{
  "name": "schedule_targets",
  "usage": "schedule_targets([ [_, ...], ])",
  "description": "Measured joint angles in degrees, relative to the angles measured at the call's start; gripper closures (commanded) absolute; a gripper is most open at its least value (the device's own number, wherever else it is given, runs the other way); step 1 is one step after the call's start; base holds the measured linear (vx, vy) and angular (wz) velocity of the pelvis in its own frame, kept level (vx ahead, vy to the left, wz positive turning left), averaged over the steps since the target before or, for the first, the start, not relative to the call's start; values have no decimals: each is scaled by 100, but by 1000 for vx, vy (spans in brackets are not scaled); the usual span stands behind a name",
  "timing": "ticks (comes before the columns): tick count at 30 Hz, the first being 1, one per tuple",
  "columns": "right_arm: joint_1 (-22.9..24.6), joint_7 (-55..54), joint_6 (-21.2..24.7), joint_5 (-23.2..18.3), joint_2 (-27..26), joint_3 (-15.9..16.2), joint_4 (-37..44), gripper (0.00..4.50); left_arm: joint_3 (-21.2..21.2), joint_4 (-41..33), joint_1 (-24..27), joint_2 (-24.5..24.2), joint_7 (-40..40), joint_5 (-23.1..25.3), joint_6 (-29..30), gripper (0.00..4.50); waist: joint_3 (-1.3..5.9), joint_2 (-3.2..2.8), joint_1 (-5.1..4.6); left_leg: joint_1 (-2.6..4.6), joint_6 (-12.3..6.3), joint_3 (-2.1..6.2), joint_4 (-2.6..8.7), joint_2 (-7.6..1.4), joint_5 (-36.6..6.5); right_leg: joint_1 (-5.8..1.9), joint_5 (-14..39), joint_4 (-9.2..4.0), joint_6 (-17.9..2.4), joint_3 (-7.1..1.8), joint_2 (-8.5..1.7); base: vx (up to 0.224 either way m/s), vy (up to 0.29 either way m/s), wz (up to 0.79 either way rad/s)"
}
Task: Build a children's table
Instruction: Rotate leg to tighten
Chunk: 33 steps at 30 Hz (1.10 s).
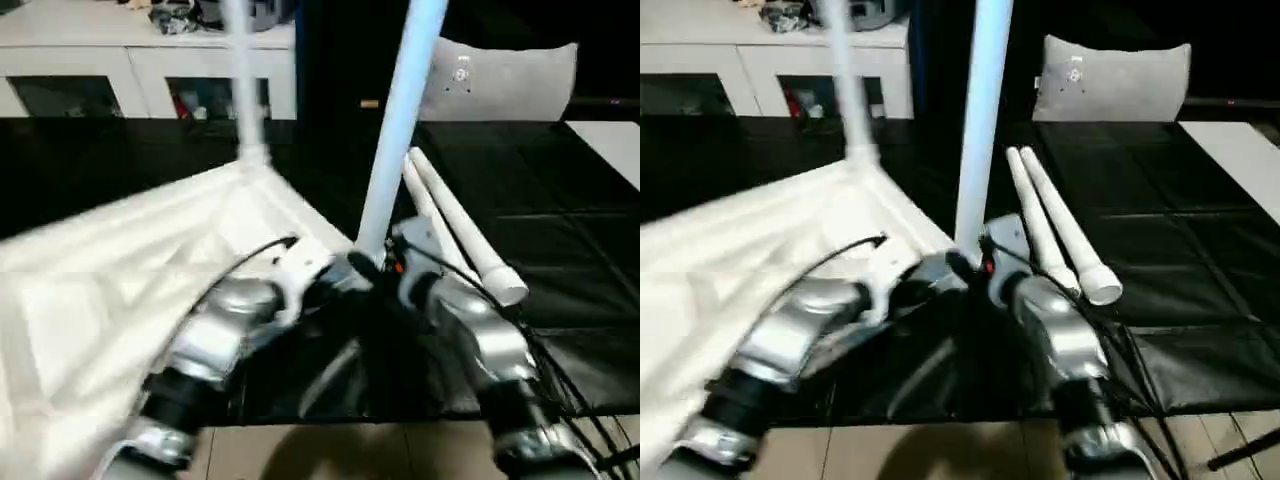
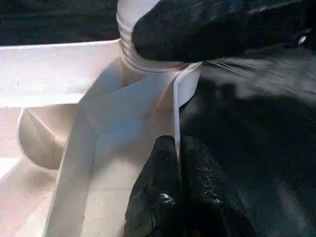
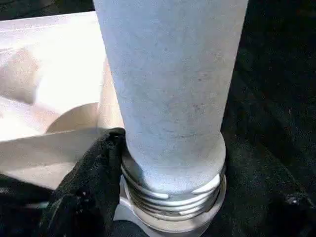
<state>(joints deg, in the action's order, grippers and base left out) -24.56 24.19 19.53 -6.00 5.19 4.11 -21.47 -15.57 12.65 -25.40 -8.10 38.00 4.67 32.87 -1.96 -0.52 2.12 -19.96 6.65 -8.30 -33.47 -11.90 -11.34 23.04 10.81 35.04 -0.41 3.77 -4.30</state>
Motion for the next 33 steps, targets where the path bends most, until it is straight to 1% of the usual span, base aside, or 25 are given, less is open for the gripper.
schedule_targets([
  [1,1,1,-15,0,0,0,1,111,-11,-13,0,0,-1,14,-3,450,0,0,10,1,0,0,7,0,0,1,2,0,2,3,2,0,0,0],
  [4,7,30,-29,-20,-28,0,39,105,-61,-43,0,-22,1,50,-28,450,2,-4,37,-1,0,0,26,0,0,3,-4,-2,-9,2,2,0,0,0],
  [6,23,81,-47,-19,-18,-2,57,74,-95,-65,0,-79,9,64,-77,450,2,-3,38,-4,-1,0,29,0,-1,4,-5,-6,-10,2,2,0,0,0],
  [7,33,159,-89,-20,11,-1,57,64,-116,-66,-1,-113,16,66,-120,450,2,-3,38,-5,-1,0,29,-1,-1,4,-5,-6,-10,2,2,0,0,0],
  [8,47,229,-126,-20,34,1,57,64,-133,-66,-1,-144,37,69,-157,450,1,-3,38,-7,-1,0,28,-1,-1,6,-5,-7,-10,2,1,0,0,0],
  [9,76,386,-197,-40,100,18,60,58,-180,-64,-1,-213,62,69,-230,450,1,-2,40,-9,-1,0,29,-1,-1,8,-5,-7,-10,2,1,0,0,0],
  [10,110,512,-246,-61,156,26,74,41,-208,-63,-1,-265,94,68,-272,450,0,-2,44,-9,-1,0,29,-1,-1,8,-5,-7,-10,3,2,0,0,0],
  [11,169,633,-293,-77,221,26,116,41,-232,-62,-1,-309,136,68,-319,450,0,-2,54,-9,-1,0,30,-1,-1,8,-4,-7,-8,3,2,0,0,0],
  [12,211,783,-361,-113,304,29,134,20,-246,-49,-1,-398,213,71,-395,450,-1,-2,64,-10,-1,0,30,-2,-1,9,-4,-7,-8,3,2,0,0,0],
  [14,303,1145,-424,-178,526,92,237,16,-301,-30,-1,-533,376,69,-589,450,-4,-7,89,-13,-1,0,30,-2,-1,11,-4,-9,-9,3,2,0,0,0],
  [15,364,1376,-468,-243,640,133,288,7,-311,-8,-1,-640,483,69,-710,450,-4,-7,96,-13,-1,0,31,-2,-1,12,-4,-9,-9,4,2,0,0,0],
  [17,434,1691,-518,-293,851,176,339,7,-329,21,-1,-800,667,67,-903,450,-10,-17,94,-14,-1,0,31,-2,-1,12,-5,-9,-9,4,2,0,0,0],
  [18,437,2001,-540,-331,1061,216,365,7,-348,45,-2,-934,836,53,-1068,450,-16,-25,94,-15,-2,0,30,-2,-1,12,-5,-10,-10,3,1,0,0,0],
  [23,493,3042,-570,-510,1636,319,478,7,-473,105,-4,-1325,1482,-37,-1601,450,-23,-29,153,-18,-4,1,30,-4,-3,12,-4,-10,-10,5,-1,0,0,0],
  [24,493,3313,-674,-505,1840,398,526,7,-534,112,-4,-1462,1739,-89,-1779,450,-23,-28,179,-19,-6,1,29,-5,-4,12,-3,-10,-10,5,-2,0,0,0],
  [27,492,3803,-982,-467,2234,511,558,7,-636,113,-4,-1739,2289,-215,-2073,450,-25,-24,243,-18,-9,0,28,-4,-5,11,-2,-10,-11,4,-4,0,0,0],
  [30,492,4153,-1143,-470,2298,613,566,7,-732,114,-34,-1866,2620,-227,-2263,450,-25,-24,296,-16,-9,0,28,-5,-5,11,-3,-8,-11,4,-4,0,0,0],
  [33,490,4518,-1174,-482,2387,758,565,7,-852,126,-94,-1998,2935,-228,-2467,450,-25,-23,313,-17,-10,0,24,-5,-5,9,-3,-8,-11,4,-6,0,0,0],
])
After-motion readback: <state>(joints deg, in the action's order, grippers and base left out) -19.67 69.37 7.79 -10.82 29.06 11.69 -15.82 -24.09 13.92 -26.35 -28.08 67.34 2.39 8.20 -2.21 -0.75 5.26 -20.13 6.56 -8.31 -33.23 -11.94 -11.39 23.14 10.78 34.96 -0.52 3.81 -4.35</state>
